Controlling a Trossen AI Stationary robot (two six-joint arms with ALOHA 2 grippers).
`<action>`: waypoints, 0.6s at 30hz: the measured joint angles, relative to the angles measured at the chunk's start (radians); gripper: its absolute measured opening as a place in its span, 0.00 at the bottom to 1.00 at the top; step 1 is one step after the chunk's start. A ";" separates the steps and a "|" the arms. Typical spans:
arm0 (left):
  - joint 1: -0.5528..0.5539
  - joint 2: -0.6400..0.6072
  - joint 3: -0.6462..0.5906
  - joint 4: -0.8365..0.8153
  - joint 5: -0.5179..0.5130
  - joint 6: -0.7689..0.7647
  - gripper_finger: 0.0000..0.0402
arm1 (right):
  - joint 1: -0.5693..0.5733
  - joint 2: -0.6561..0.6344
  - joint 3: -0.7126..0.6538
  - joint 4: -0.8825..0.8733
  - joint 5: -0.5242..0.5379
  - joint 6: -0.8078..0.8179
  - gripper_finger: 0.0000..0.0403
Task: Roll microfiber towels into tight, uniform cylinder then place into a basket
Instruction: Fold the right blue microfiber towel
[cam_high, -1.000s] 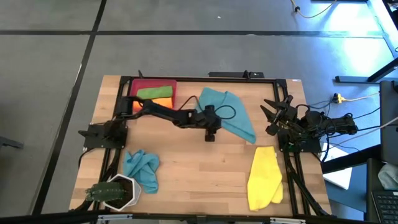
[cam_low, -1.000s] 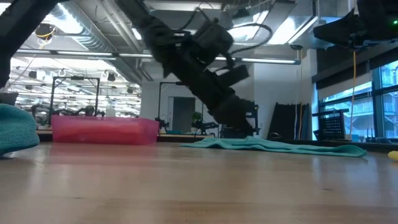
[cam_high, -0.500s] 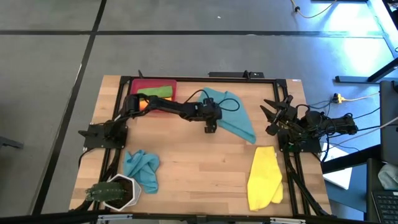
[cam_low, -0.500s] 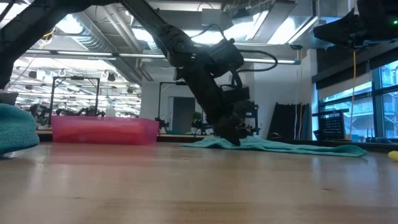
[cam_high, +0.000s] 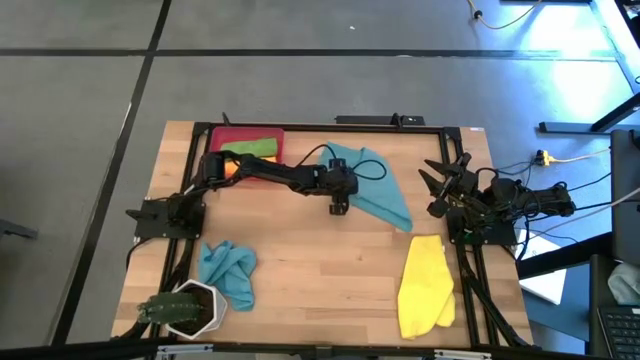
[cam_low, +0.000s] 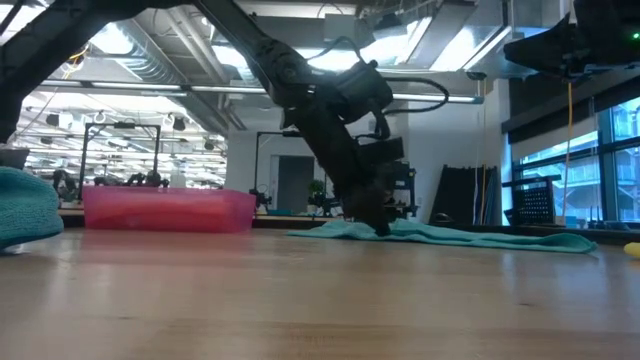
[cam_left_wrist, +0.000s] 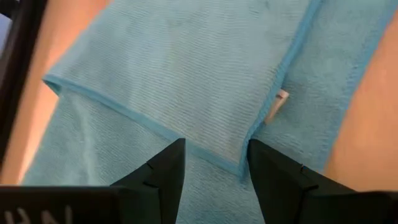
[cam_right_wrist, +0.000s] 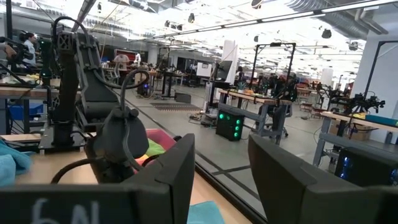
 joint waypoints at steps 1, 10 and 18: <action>0.000 0.007 0.000 0.012 -0.014 0.016 0.41 | 0.000 0.000 0.000 0.000 0.000 0.000 0.38; -0.010 0.065 0.006 0.064 -0.043 0.192 0.22 | 0.000 0.000 0.000 0.000 0.000 0.000 0.38; -0.069 0.017 -0.006 0.041 -0.202 0.254 0.01 | 0.000 0.000 0.000 -0.001 0.000 0.000 0.38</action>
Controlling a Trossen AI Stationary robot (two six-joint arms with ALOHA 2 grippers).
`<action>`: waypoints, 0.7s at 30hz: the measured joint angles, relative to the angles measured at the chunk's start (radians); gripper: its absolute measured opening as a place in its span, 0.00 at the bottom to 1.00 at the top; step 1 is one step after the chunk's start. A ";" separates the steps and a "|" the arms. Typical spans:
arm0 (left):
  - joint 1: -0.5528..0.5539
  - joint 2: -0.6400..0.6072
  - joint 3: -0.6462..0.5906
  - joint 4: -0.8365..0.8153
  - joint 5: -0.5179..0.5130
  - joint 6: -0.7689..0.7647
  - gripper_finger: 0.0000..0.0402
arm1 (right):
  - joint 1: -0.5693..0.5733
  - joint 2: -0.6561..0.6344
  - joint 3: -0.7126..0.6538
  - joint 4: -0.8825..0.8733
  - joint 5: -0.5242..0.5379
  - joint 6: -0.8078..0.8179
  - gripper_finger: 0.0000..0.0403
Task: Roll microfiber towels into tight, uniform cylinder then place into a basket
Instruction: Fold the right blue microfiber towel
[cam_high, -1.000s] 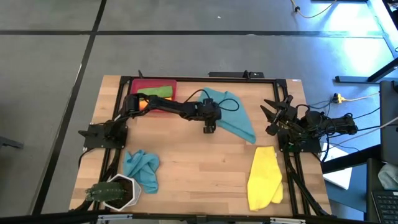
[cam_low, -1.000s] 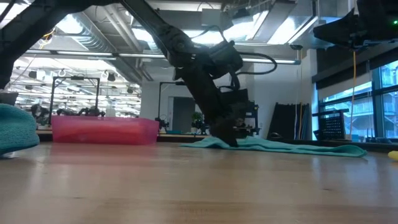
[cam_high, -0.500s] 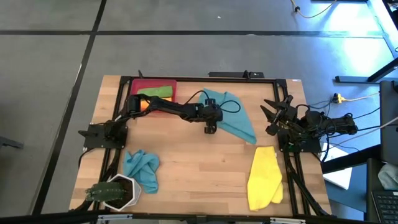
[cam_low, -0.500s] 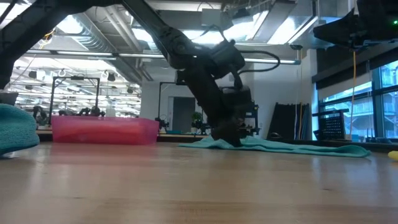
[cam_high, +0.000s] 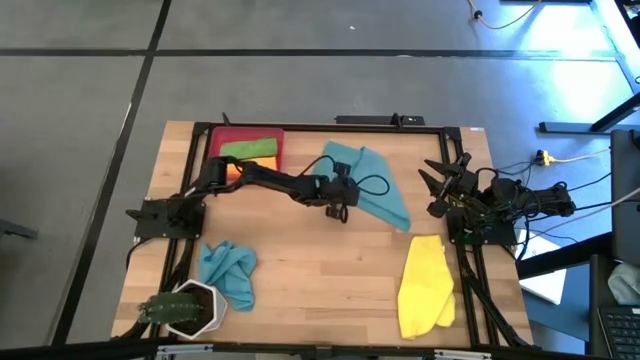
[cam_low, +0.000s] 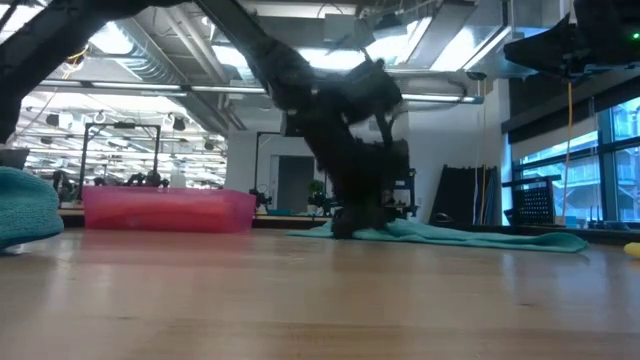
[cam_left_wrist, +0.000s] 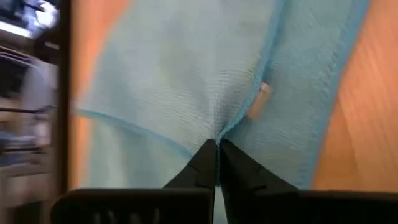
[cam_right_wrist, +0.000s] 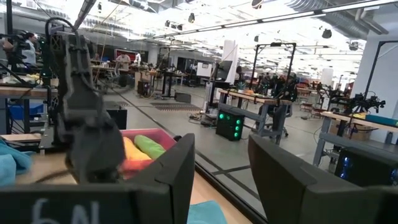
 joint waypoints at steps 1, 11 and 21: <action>-0.011 -0.019 0.000 0.003 -0.032 0.011 0.01 | 0.000 0.000 0.000 0.000 0.000 0.000 0.38; -0.126 -0.286 0.005 -0.025 -0.115 0.040 0.00 | 0.000 0.000 0.001 0.000 0.000 0.000 0.38; -0.162 -0.467 0.005 -0.020 -0.122 0.116 0.00 | 0.000 0.000 0.001 0.044 -0.040 0.003 0.38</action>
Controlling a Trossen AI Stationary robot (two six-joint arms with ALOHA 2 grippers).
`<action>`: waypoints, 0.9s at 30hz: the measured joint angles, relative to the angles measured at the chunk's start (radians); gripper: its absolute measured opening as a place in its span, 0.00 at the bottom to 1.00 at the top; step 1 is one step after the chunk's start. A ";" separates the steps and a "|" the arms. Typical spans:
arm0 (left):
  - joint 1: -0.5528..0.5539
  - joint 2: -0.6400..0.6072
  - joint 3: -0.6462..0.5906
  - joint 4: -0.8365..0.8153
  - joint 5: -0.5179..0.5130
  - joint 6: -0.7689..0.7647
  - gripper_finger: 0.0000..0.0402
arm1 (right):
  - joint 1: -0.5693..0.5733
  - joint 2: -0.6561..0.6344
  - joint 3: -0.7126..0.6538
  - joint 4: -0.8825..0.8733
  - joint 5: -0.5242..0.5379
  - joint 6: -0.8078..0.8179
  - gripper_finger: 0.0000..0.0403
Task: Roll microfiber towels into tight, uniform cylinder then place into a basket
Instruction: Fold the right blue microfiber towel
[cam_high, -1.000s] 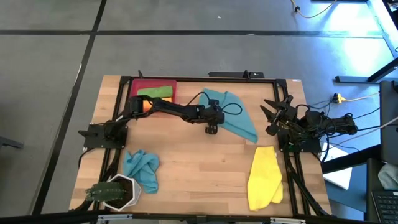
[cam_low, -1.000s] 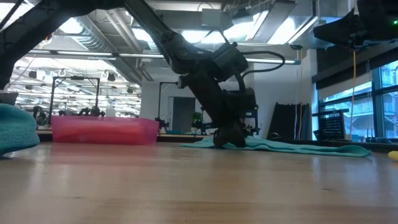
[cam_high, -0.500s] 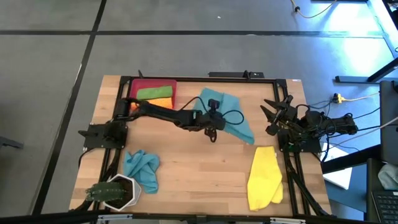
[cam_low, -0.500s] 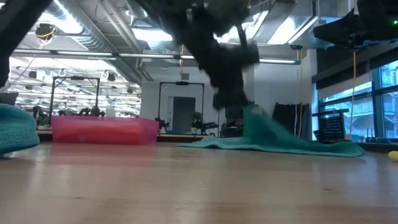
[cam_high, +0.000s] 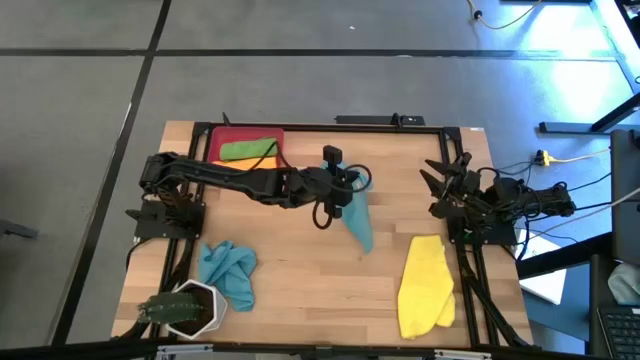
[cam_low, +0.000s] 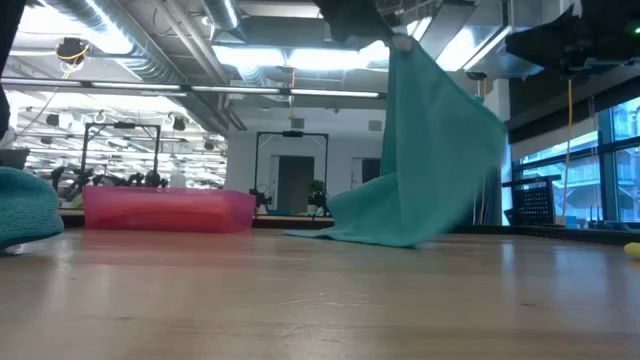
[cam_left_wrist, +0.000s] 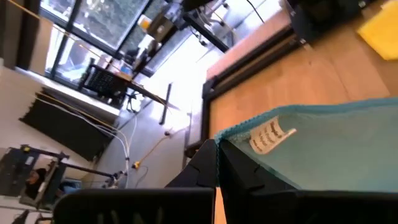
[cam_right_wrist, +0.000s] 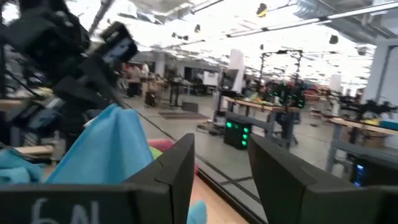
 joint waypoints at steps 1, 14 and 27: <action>0.004 -0.007 0.000 0.006 0.000 0.001 0.00 | 0.000 0.000 0.000 0.008 -0.016 0.011 0.38; 0.115 -0.013 0.000 -0.001 0.048 -0.029 0.00 | 0.001 0.141 0.000 0.080 -0.572 0.324 0.38; 0.173 -0.013 0.000 -0.008 0.074 -0.055 0.00 | 0.000 0.676 0.095 0.094 -0.267 0.559 0.38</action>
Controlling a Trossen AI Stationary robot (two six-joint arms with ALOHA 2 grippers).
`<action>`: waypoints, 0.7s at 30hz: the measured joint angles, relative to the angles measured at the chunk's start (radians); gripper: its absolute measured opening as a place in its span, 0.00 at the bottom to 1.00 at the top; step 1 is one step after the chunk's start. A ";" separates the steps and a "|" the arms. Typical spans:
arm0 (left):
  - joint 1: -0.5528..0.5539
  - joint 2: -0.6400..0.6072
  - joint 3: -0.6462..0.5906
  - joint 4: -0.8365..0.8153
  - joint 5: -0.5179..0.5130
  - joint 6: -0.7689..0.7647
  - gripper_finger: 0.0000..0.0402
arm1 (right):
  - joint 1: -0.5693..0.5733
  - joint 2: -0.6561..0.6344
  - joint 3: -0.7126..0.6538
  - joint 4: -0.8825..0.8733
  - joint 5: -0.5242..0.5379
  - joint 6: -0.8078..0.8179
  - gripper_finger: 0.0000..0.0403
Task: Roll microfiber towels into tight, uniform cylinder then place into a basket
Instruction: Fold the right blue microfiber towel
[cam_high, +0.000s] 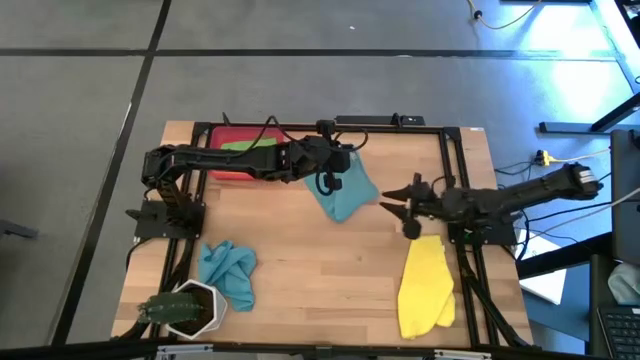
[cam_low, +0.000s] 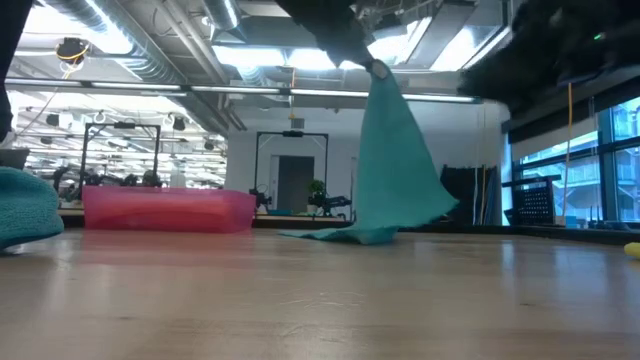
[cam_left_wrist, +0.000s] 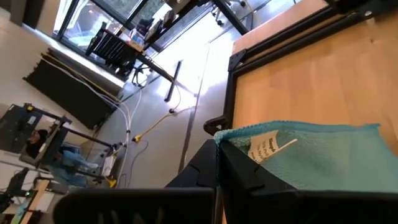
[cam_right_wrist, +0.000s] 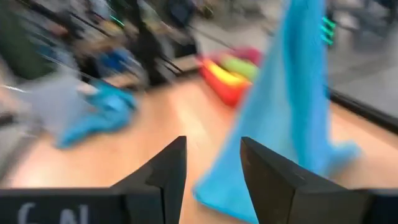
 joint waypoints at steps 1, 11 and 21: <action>0.001 0.000 0.000 0.000 0.000 0.001 0.00 | 0.000 0.038 0.023 -0.046 0.039 0.015 0.38; 0.003 0.000 0.000 -0.005 0.000 0.004 0.00 | -0.099 0.332 0.152 -0.281 0.100 0.071 0.38; 0.004 0.000 0.000 -0.025 0.001 0.030 0.00 | -0.374 0.414 0.142 -0.215 -0.128 -0.043 0.38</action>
